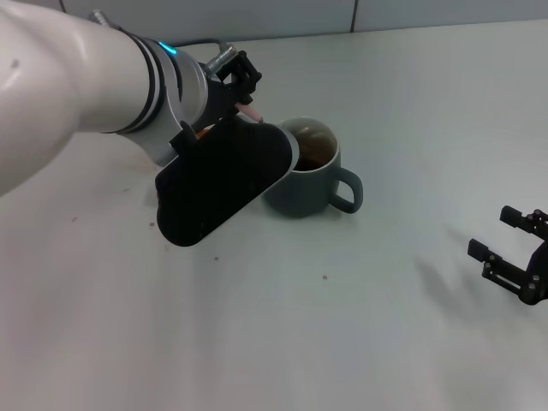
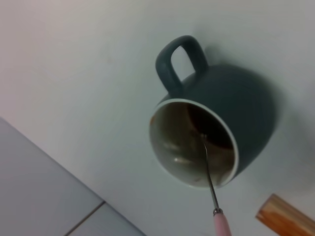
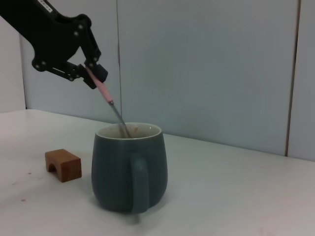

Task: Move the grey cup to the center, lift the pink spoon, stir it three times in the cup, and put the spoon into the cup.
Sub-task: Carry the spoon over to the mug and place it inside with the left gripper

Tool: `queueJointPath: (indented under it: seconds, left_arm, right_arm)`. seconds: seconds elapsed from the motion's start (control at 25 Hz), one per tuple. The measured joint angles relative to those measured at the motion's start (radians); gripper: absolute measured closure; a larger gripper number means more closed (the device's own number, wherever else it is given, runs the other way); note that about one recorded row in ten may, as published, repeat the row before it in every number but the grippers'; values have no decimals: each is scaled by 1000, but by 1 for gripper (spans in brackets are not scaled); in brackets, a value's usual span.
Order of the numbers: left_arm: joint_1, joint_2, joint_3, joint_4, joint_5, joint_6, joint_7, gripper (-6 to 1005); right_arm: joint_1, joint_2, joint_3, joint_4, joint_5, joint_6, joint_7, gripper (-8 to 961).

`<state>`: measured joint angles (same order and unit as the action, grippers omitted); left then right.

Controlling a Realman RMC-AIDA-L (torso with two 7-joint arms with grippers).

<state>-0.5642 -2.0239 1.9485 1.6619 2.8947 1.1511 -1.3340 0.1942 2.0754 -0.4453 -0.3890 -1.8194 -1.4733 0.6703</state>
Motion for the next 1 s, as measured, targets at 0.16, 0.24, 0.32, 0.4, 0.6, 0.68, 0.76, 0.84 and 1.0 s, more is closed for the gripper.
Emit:
queueJointPath:
  seconds: [0.16, 0.24, 0.32, 0.4, 0.6, 0.68, 0.76, 0.84, 1.0]
  left_arm:
    - [24, 7, 7, 34, 0, 21, -4, 801]
    - [34, 10, 10, 46, 0, 27, -5, 801]
    - [44, 13, 15, 58, 0, 29, -5, 800]
    - [51, 14, 24, 68, 0, 30, -4, 799]
    - [61, 14, 59, 94, -1, 34, -8, 797]
    - [56, 14, 70, 92, -1, 34, -9, 796]
    - [46, 11, 76, 83, -1, 27, -9, 795]
    - [41, 10, 78, 78, -2, 23, -10, 794]
    - [-1, -1, 76, 18, -2, -13, -13, 792]
  right_arm:
    - [2, 0, 0, 4, 0, 2, 0, 251]
    - [3, 0, 0, 10, 0, 2, 0, 251]
    - [2, 0, 0, 15, 0, 2, 0, 251]
    - [2, 0, 0, 16, 0, 2, 0, 251]
    - [3, 0, 0, 18, 0, 2, 0, 251]
    - [3, 0, 0, 18, 0, 2, 0, 251]
    - [5, 0, 0, 18, 0, 2, 0, 251]
    - [6, 0, 0, 18, 0, 2, 0, 251]
    - [10, 0, 0, 18, 0, 2, 0, 251]
